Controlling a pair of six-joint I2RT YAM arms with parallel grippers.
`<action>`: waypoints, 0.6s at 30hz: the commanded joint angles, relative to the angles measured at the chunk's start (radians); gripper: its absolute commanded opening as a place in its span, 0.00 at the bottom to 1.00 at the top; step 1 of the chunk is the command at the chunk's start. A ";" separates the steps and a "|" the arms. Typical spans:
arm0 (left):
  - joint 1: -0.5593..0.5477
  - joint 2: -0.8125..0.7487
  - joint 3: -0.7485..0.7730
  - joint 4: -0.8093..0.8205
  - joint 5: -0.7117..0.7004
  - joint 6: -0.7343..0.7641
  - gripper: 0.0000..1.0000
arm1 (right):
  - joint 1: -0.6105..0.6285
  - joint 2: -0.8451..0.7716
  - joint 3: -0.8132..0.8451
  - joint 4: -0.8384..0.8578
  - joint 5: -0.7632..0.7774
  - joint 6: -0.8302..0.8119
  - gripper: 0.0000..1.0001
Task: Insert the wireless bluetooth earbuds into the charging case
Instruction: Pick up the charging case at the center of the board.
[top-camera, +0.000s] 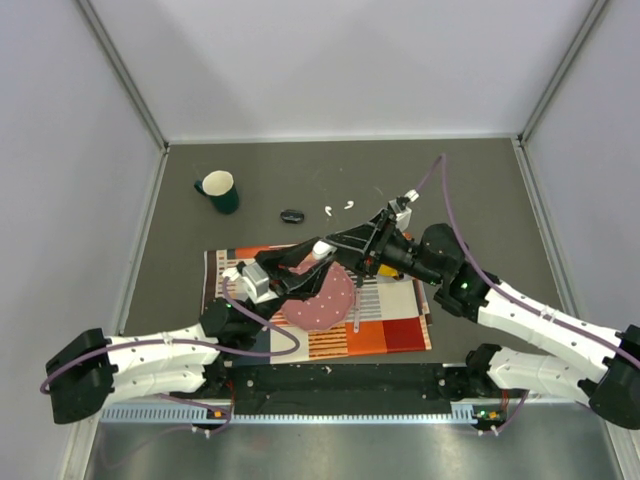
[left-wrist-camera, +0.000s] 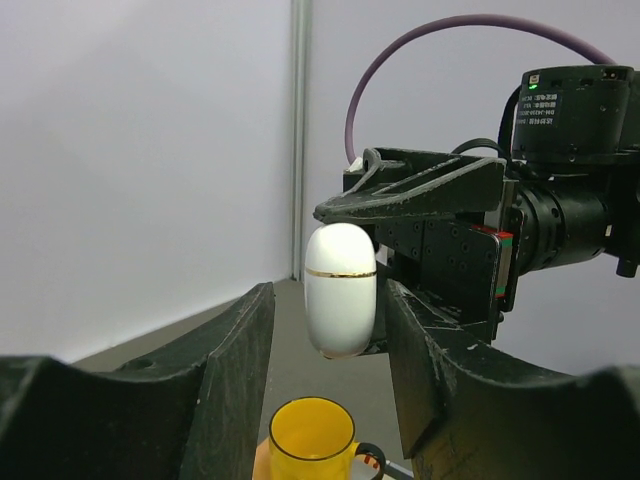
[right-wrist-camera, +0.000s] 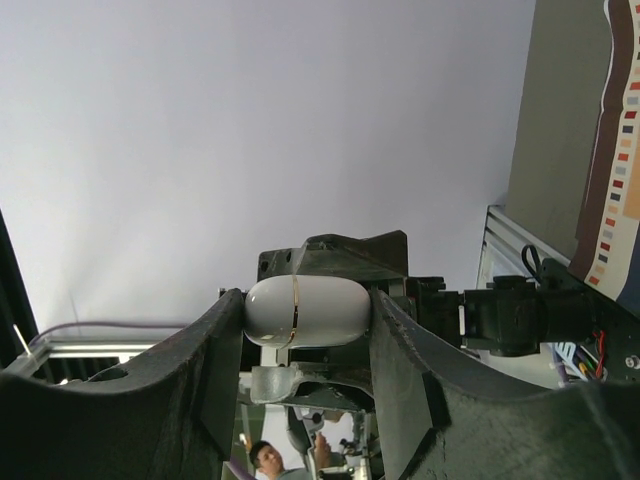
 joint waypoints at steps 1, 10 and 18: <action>0.002 0.008 0.019 0.039 0.002 -0.016 0.53 | 0.009 0.010 0.026 0.035 -0.024 -0.015 0.03; 0.002 0.030 0.029 0.031 -0.001 -0.015 0.35 | 0.009 0.016 0.031 0.042 -0.030 -0.019 0.02; 0.002 0.037 0.040 0.023 -0.006 -0.012 0.35 | 0.010 0.017 0.049 -0.011 -0.036 -0.051 0.02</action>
